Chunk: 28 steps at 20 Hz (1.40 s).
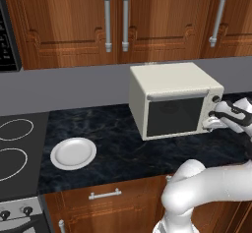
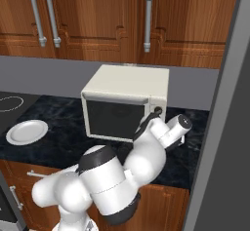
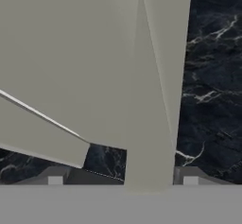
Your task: Pick up the bagel from the plate, place it on the toaster oven rack, close the door, and set the timer.
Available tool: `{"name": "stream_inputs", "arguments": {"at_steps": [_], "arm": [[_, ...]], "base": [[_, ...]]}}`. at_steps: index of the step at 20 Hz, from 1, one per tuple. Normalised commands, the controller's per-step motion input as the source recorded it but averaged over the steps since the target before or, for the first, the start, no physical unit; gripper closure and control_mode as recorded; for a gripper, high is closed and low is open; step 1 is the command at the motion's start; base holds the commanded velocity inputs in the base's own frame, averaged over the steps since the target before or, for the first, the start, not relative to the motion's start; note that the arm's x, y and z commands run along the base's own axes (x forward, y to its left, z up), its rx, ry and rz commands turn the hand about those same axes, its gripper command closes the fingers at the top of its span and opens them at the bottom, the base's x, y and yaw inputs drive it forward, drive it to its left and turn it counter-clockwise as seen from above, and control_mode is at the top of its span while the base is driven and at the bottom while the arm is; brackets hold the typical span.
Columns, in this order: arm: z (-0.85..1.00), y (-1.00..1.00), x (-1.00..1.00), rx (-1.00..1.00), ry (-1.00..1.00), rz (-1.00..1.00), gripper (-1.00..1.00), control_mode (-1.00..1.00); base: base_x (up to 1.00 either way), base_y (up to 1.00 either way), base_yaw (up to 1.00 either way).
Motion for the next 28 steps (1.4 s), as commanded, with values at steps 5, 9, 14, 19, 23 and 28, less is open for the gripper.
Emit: {"name": "stream_inputs", "arguments": {"at_steps": [5, 9, 14, 19, 23, 28], "arm": [[0.17, -0.85, 0.17, 0.14, 0.0, 0.0, 1.0, -1.0], [0.21, -0.93, 0.09, 0.15, 0.0, 0.0, 1.0, -1.0], [0.23, -1.0, 0.01, 0.15, 0.0, 0.0, 1.0, -1.0], [0.27, -1.0, 0.03, 0.16, 0.0, 0.0, 1.0, -1.0], [0.22, -0.98, 0.0, 0.15, 0.0, 0.0, 1.0, -1.0], [0.16, -0.96, 0.0, 0.14, 0.0, 0.0, 1.0, -1.0]], "base": [[0.0, 0.0, 0.0], [0.0, 0.0, 0.0], [0.0, 0.0, 0.0], [0.0, 0.0, 0.0], [0.0, 0.0, 0.0], [0.0, 0.0, 0.0]]}}
